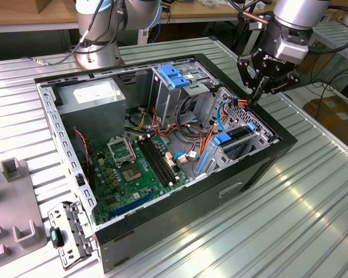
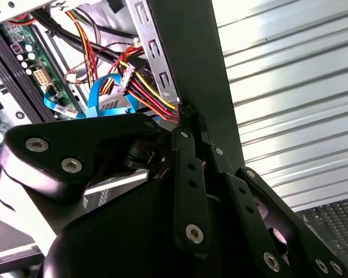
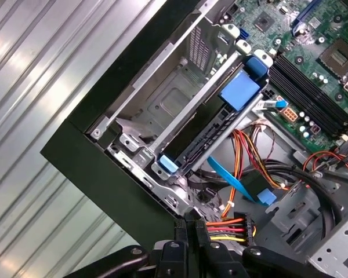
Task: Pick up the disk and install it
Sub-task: 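Insert the first disk wire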
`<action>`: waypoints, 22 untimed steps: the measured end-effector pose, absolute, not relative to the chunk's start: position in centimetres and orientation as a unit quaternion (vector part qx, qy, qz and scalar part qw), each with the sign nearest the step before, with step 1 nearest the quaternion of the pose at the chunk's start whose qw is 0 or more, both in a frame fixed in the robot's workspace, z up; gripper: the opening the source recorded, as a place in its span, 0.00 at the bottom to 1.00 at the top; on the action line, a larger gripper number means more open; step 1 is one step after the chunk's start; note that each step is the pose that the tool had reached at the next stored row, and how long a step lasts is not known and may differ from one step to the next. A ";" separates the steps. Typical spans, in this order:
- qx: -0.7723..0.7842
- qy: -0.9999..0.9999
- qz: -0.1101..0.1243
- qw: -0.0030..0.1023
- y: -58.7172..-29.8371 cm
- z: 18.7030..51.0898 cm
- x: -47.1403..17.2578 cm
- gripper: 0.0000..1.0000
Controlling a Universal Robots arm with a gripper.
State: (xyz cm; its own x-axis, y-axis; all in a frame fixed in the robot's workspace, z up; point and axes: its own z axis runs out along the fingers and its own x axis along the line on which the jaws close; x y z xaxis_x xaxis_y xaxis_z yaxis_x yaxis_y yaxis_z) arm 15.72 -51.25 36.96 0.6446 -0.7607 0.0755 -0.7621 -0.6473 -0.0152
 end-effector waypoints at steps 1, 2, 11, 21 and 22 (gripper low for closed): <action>0.905 -0.424 0.037 0.009 -51.3 37.0 15.7 0.17; 0.902 -0.430 0.037 0.009 -51.3 37.0 15.7 0.17; 0.898 -0.439 0.037 0.010 -51.3 37.0 15.1 0.17; 0.880 -0.474 0.037 0.011 -51.3 36.9 14.5 0.17; 0.877 -0.479 0.037 0.011 -51.3 36.9 14.5 0.17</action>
State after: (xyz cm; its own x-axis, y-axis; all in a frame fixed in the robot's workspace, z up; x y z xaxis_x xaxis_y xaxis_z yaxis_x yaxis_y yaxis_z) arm 14.52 -51.25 36.94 0.5375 -0.8399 0.0755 -0.8415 -0.5400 -0.0153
